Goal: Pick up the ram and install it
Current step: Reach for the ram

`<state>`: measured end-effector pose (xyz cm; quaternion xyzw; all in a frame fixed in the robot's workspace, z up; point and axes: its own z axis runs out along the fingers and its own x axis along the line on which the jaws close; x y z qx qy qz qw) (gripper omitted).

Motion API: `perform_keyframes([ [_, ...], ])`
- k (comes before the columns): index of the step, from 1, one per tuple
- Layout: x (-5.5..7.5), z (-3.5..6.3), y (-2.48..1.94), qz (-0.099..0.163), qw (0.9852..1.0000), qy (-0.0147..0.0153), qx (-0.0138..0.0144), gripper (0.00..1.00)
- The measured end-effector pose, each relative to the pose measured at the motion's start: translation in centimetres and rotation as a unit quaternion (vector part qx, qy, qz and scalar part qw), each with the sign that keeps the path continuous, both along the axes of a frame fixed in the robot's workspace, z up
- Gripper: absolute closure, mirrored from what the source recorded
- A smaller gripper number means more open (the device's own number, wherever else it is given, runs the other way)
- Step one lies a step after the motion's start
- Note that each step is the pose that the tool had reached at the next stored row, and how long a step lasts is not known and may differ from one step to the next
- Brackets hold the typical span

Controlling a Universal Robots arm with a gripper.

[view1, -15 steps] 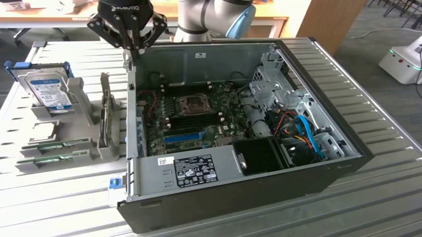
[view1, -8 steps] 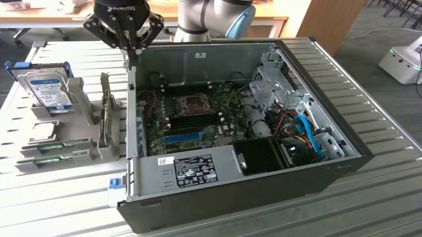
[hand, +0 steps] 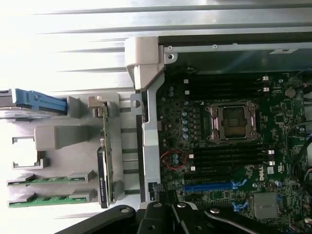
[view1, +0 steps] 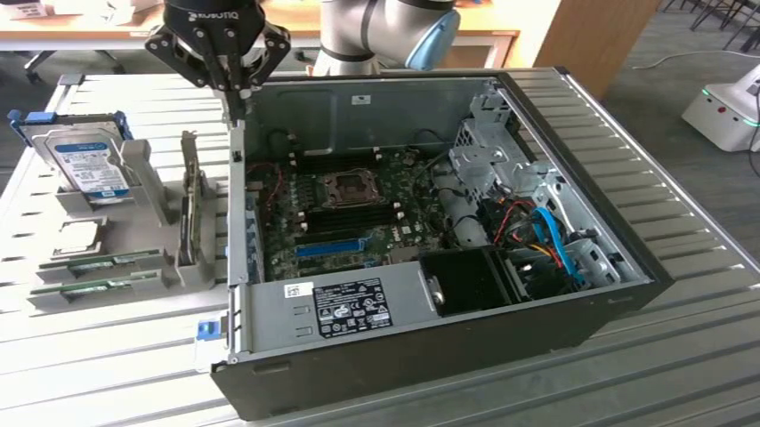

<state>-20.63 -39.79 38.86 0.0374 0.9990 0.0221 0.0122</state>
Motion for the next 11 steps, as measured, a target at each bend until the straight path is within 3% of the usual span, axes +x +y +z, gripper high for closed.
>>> perform_keyframes([
  [11,-0.65,-0.07,0.13,0.0,1.0,0.0,-0.0001,0.9],
])
